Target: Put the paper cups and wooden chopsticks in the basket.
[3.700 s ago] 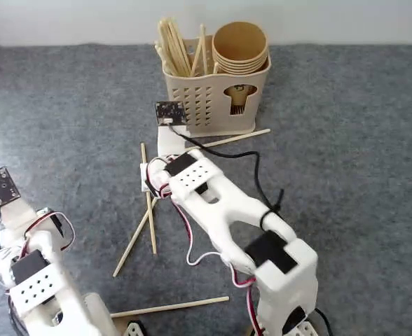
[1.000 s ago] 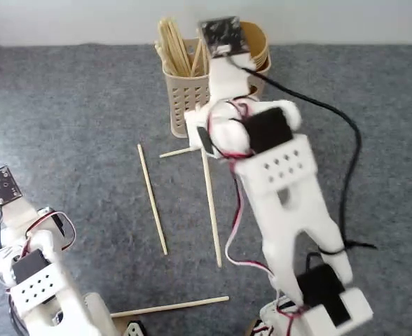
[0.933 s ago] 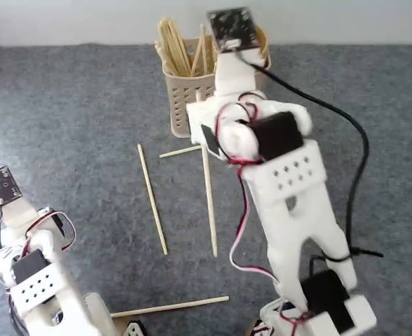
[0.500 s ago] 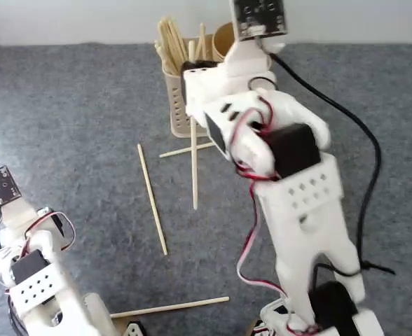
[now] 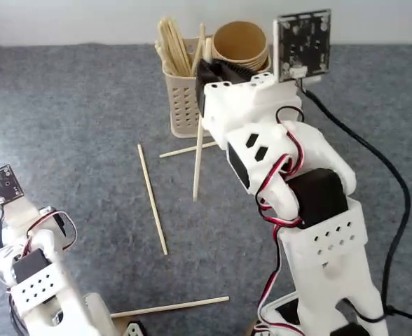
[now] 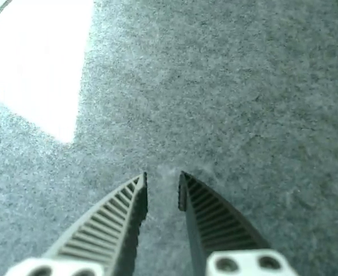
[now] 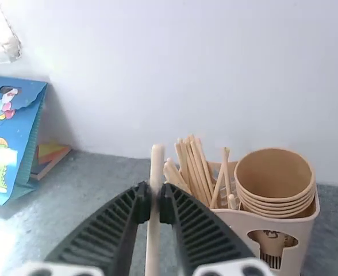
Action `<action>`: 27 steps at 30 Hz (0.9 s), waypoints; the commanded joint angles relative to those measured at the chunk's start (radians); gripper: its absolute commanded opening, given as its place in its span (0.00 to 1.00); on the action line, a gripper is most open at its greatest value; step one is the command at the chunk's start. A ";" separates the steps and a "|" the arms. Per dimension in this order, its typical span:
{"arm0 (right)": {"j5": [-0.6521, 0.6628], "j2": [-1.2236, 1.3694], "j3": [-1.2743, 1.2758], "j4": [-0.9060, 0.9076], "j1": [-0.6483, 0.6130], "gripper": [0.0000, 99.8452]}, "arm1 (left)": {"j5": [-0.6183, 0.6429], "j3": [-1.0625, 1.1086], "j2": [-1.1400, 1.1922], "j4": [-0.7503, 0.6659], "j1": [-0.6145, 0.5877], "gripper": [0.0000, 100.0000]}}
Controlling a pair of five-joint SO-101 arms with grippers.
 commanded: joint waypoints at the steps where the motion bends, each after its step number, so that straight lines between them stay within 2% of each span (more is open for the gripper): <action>1: 0.032 -0.071 0.126 -0.202 0.019 0.01 | 0.003 -0.056 -0.018 -0.020 0.008 0.09; 6: 0.094 -0.143 0.342 -0.466 0.021 0.01 | 0.003 -0.056 -0.018 -0.020 0.008 0.09; 12: 0.157 -0.159 0.511 -0.863 0.022 0.01 | 0.003 -0.056 -0.018 -0.020 0.008 0.09; 17: 0.176 -0.113 0.535 -1.104 0.022 0.01 | 0.003 -0.056 -0.018 -0.020 0.008 0.09; 27: 0.354 0.177 0.534 -1.584 0.019 0.01 | 0.003 -0.056 -0.018 -0.020 0.008 0.09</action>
